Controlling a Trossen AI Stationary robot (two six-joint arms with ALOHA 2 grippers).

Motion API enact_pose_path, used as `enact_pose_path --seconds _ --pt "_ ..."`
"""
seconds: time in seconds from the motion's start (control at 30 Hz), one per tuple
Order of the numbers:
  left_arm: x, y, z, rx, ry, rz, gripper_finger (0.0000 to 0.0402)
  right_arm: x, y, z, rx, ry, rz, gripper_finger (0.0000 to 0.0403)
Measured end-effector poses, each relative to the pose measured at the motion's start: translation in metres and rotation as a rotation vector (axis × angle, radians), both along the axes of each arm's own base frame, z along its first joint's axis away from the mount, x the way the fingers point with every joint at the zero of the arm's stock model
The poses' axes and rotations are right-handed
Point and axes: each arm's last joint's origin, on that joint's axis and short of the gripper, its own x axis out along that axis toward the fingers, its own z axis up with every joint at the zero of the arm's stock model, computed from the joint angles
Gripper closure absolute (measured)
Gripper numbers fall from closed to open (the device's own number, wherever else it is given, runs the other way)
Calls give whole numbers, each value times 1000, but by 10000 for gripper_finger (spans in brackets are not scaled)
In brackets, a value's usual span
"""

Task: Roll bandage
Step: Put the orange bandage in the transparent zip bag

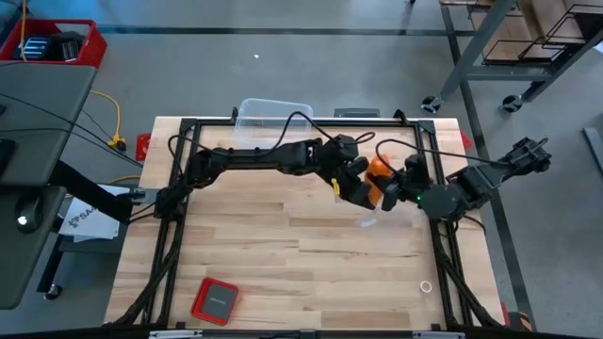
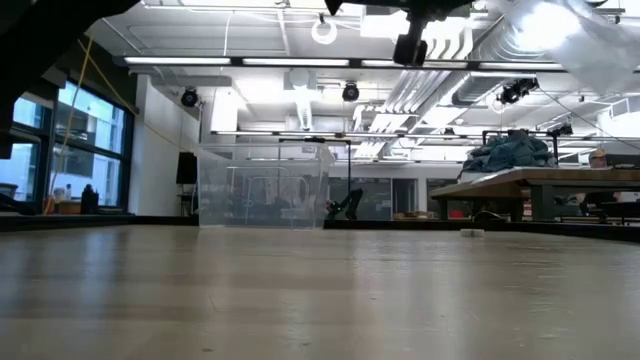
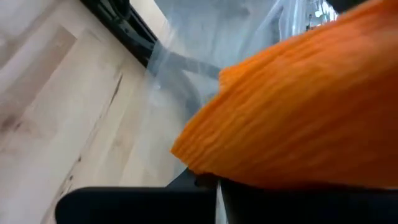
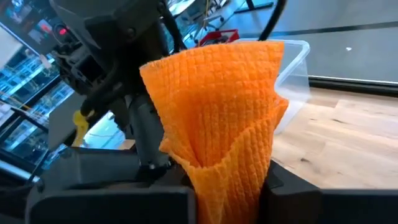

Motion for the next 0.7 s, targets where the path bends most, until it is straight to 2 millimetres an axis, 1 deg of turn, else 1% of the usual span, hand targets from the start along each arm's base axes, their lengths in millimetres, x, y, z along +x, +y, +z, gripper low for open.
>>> enact_pose_path --seconds 0.07,0.17,0.27,0.43,0.57,0.7 --pt "-3 4 4 5 -7 8 401 1 0 0 2 0 0 358" --pt "-5 14 6 10 -1 18 401 -1 1 0 -10 -5 -8 359" --pt "-6 25 6 -43 21 41 401 -2 1 -1 -43 21 -2 359" --pt "-7 28 8 -103 30 45 401 -2 3 -4 -64 55 8 359" --pt "-9 39 11 -159 47 69 401 -6 5 -5 -139 95 25 359" --pt "-8 42 21 -263 18 68 401 -9 7 -5 -240 116 -9 359"
